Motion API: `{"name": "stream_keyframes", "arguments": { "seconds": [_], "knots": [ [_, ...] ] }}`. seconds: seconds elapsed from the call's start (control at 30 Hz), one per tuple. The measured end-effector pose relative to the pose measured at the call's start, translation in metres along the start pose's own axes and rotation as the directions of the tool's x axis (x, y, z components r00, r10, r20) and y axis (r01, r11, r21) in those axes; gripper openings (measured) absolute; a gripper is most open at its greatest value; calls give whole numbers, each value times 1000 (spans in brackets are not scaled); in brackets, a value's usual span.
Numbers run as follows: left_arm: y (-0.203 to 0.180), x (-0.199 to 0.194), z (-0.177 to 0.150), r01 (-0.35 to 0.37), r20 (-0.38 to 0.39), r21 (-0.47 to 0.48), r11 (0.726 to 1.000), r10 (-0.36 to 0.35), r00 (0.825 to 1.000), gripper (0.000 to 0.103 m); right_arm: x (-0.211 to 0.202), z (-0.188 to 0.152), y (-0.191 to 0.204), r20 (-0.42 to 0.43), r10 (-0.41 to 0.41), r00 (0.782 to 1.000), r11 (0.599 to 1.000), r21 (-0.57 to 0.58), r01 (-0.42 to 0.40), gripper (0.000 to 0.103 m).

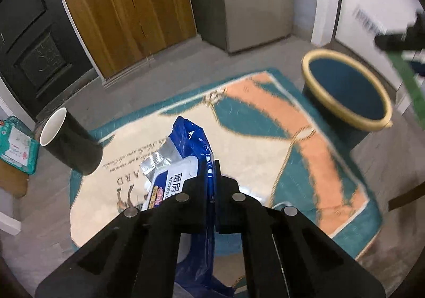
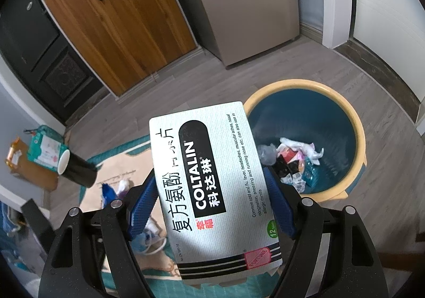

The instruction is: Collect trash

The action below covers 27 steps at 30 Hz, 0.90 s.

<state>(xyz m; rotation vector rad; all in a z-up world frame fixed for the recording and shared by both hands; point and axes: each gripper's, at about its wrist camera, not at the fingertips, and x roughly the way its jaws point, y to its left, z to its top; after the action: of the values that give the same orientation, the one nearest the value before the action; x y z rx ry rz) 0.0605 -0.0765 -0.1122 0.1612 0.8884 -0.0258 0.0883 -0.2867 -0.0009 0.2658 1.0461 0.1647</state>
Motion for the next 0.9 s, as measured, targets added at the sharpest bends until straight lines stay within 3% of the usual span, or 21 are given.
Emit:
{"name": "stream_keyframes", "arguments": {
  "seconds": [0.13,0.27,0.43,0.53,0.9],
  "knots": [
    [2,-20,13,123,83,-24,992,-121,989,2,-2,1,-5,4,13,1000,1000,21,-14,78],
    [0,-43,25,296,166,-6,955,-291,942,2,-8,3,-16,19,37,999,997,66,-38,78],
    [-7,-63,37,401,226,24,916,-396,890,2,-19,8,-37,53,60,997,991,113,-66,78],
    [-11,-67,42,433,238,32,901,-428,872,2,-27,13,-55,77,58,995,987,144,-68,78],
    [-58,-54,77,474,228,77,877,-479,848,2,-24,24,-137,88,-15,996,951,308,-13,78]
  ]
}}
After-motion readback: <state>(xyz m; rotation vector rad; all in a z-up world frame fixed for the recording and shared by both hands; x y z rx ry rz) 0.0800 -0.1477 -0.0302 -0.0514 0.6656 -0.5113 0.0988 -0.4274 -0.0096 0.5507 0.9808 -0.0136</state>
